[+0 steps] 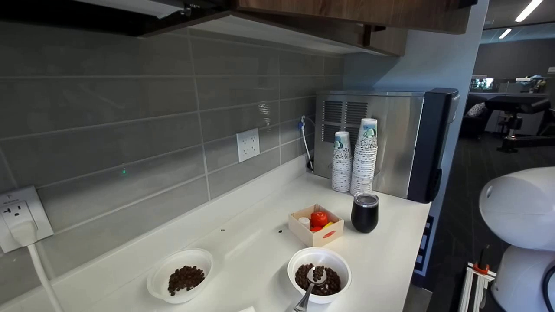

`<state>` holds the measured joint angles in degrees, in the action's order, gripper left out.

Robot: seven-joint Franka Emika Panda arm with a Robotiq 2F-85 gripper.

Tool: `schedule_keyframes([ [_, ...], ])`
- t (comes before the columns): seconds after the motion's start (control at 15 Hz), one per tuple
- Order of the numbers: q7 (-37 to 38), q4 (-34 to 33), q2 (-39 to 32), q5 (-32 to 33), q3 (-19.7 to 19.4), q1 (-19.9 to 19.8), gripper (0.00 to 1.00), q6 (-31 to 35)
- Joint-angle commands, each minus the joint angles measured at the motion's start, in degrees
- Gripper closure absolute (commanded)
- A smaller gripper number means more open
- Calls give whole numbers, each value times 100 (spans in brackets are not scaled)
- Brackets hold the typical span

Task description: Open the left upper cabinet door.

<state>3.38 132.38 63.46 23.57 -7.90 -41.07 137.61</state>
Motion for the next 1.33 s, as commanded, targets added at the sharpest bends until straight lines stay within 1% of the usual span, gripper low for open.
schedule_keyframes([
  [0.0, -161, 5, -181, 155, 19, 236, 0, 253],
  [0.4, -126, -269, -918, 21, 257, 510, 0, 715],
  [0.8, -77, -851, -1900, -184, 506, 997, 0, 1027],
  [1.13, 54, -1338, -2572, -319, 566, 1489, 0, 1161],
  [1.27, 37, -1353, -2682, -449, 617, 1923, 0, 1167],
])
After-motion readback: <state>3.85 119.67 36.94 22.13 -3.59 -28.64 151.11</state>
